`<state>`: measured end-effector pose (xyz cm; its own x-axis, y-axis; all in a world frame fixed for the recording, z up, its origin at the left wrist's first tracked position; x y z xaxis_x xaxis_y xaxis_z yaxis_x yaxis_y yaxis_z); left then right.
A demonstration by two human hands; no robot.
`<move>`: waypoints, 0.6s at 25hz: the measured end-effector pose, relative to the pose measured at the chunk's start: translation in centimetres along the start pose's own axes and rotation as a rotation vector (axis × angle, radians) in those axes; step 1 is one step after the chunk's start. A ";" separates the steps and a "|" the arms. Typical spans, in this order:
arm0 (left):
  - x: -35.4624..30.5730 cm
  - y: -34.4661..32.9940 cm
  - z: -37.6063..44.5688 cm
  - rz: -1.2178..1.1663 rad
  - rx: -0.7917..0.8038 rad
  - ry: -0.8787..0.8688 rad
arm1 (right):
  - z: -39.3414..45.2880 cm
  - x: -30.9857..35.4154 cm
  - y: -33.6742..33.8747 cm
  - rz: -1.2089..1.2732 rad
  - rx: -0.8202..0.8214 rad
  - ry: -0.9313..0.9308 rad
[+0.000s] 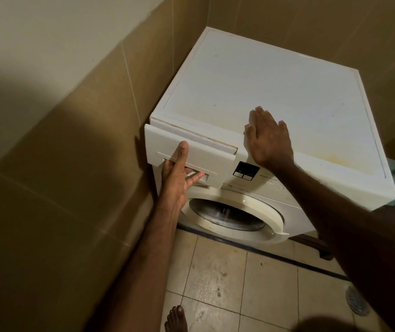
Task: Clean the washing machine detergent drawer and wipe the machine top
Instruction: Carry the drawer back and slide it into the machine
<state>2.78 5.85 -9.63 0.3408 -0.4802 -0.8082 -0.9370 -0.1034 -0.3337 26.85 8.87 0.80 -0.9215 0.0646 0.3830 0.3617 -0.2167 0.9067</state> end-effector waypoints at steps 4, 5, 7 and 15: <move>-0.8 -1.3 1.3 0.060 -0.046 0.010 | 0.0 0.0 -0.1 -0.019 -0.016 0.005; -0.8 -1.3 1.3 0.068 -0.045 0.017 | -0.1 0.2 0.0 -0.012 -0.021 0.002; -0.9 -1.1 1.3 0.049 -0.004 0.033 | -0.1 0.3 0.1 0.012 -0.021 -0.013; -1.2 -2.2 0.6 -0.083 0.087 0.040 | -0.3 0.5 0.4 0.037 -0.008 -0.019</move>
<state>4.50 7.13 -8.24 0.4118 -0.5074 -0.7569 -0.8950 -0.0688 -0.4408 26.51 8.49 1.26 -0.9047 0.0749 0.4194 0.3940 -0.2276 0.8905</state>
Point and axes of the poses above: each hand's wrist, its own z-axis towards the middle knuckle, its own y-axis out of the back of the hand, x = y × z, the point moved 8 cm from there along z, towards the middle knuckle, and after that the axes turned 14 degrees about z, right-handed, at the moved point
